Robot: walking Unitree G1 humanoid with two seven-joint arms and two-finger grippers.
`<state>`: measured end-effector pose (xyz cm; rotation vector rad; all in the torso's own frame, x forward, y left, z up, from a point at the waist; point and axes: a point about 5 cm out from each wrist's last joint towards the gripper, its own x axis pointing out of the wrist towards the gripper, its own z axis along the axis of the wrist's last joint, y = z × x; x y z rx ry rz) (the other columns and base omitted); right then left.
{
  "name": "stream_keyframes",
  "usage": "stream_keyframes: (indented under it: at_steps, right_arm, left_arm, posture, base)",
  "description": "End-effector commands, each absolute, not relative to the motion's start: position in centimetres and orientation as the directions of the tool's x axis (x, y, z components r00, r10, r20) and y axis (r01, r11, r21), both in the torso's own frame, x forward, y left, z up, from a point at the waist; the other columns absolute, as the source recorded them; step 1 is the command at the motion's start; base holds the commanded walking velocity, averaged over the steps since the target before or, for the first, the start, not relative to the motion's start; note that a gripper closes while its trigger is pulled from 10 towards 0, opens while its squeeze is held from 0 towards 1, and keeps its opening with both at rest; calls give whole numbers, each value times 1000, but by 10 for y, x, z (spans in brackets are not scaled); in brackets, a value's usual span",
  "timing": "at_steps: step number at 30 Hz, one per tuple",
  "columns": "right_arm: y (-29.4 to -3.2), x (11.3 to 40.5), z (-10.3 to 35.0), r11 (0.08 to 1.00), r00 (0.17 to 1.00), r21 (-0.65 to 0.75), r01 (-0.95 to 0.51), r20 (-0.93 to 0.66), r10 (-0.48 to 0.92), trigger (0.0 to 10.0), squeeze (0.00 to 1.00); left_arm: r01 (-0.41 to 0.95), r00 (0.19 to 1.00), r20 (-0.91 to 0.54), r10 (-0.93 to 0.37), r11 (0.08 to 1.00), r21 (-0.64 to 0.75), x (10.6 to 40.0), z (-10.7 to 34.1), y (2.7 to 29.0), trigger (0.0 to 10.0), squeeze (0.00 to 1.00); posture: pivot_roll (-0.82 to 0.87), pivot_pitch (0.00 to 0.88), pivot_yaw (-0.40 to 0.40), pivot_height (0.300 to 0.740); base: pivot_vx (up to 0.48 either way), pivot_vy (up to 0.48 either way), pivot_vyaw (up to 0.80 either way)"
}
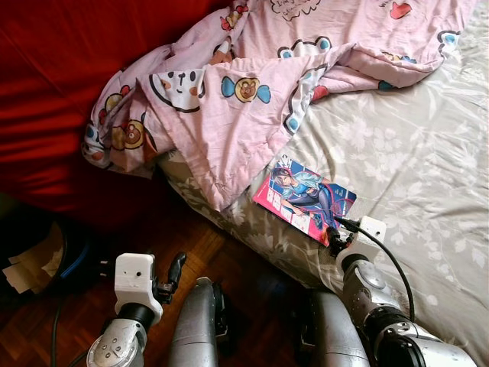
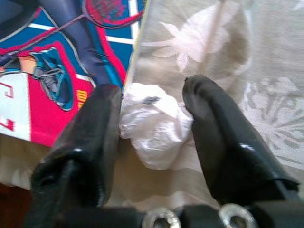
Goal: Clean up the room
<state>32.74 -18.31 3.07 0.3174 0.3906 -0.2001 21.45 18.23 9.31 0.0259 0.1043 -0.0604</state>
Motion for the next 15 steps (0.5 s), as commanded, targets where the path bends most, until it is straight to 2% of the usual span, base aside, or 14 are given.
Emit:
stream_keyframes:
  at_steps: [1,8,15]
  right_arm:
    - [-183,314,14,921,874,263,288,-465,-141,0,0]
    - [-186,312,12,916,869,268,298,-473,-144,0,0]
    - [-177,309,7,917,864,299,263,-496,-86,0,0]
  left_arm:
    - [56,988,-149,-51,998,28,206,87,187,10000,0]
    - [72,986,-156,-65,997,37,208,85,186,10000,0]
    - [87,984,-159,-79,995,45,207,85,184,10000,0]
  posture:
    - [107,475,96,651]
    - [106,463,95,651]
    - [108,458,96,651]
  base:
    - [0,0,0]
    - [0,0,0]
    - [0,0,0]
